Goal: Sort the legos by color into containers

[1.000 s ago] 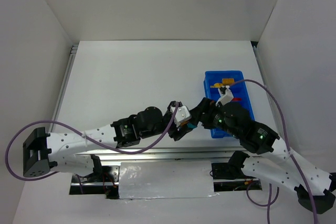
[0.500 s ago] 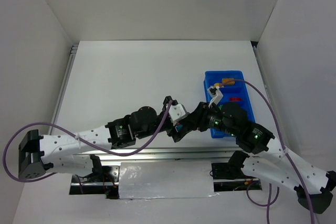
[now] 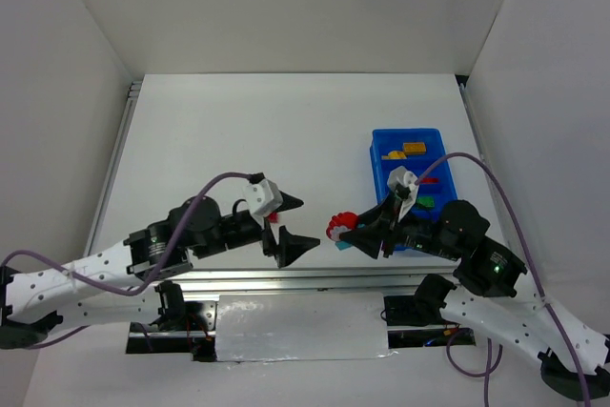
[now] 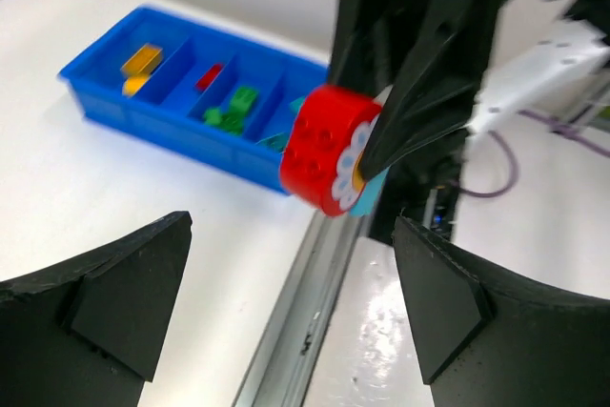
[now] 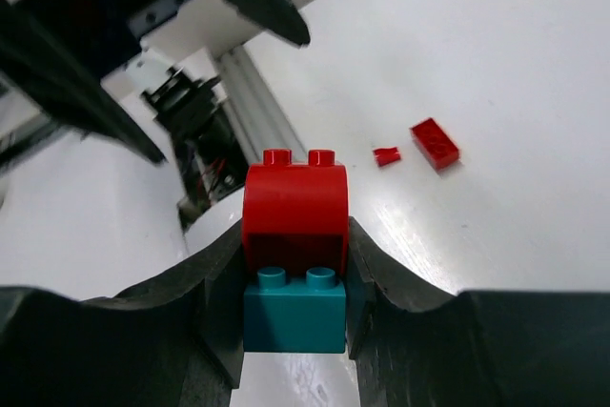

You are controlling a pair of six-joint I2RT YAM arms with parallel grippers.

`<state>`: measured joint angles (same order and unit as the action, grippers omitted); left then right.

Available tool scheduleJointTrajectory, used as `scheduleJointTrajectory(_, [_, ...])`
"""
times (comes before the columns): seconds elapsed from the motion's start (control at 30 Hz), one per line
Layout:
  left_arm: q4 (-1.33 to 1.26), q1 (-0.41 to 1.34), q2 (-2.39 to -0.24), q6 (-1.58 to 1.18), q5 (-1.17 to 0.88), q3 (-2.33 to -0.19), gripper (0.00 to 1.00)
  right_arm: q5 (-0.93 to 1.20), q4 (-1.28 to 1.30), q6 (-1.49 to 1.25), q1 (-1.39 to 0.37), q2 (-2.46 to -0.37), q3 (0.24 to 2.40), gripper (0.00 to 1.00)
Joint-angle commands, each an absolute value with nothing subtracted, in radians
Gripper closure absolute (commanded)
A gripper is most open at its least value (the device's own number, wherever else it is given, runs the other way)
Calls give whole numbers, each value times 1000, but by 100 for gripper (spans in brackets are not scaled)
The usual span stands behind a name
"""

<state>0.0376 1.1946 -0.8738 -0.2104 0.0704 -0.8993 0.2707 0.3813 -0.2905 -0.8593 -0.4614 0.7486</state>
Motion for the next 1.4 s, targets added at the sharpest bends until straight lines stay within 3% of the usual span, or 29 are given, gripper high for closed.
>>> scheduleJointTrajectory(0.0, [61,1198,-825,-235,-86,-910,0,547,327,-146,-859,-486,802,100])
scheduleJointTrajectory(0.13, [104,1198,-856,-262,-146,-943,0,737,314,-103,-859,-587,853,100])
scheduleJointTrajectory(0.4, [69,1198,-933,-293,-222,-934,8,844,270,-75,-859,-696,888,100])
scheduleJointTrajectory(0.5, [35,1198,-953,-291,-259,-928,29,862,268,-69,-859,-715,896,100])
scheduleJointTrajectory(0.53, [32,1198,-963,-288,-261,-934,49,864,268,-69,-859,-719,896,100])
scheduleJointTrajectory(0.57, [28,1197,-966,-287,-262,-937,60,867,270,-68,-859,-729,894,98])
scheduleJointTrajectory(0.6, [29,1197,-971,-281,-267,-945,77,871,273,-66,-859,-730,896,95])
scheduleJointTrajectory(0.63, [29,1197,-977,-279,-268,-948,88,868,275,-66,-859,-732,891,87])
scheduleJointTrajectory(0.67, [31,1197,-977,-275,-276,-951,96,867,267,-74,-859,-726,887,57])
scheduleJointTrajectory(0.77, [32,1197,-971,-262,-291,-950,100,833,239,-97,-857,-687,859,23])
scheduleJointTrajectory(0.87, [41,1195,-957,-258,-273,-946,100,805,222,-107,-851,-638,827,20])
scheduleJointTrajectory(1.1, [74,1195,-885,-235,-242,-942,100,723,276,-106,-838,-604,805,24])
scheduleJointTrajectory(1.2, [71,1195,-859,-236,-247,-936,100,724,258,-112,-838,-601,787,41])
scheduleJointTrajectory(1.37, [80,1193,-862,-238,-244,-940,100,764,203,-121,-838,-607,781,82])
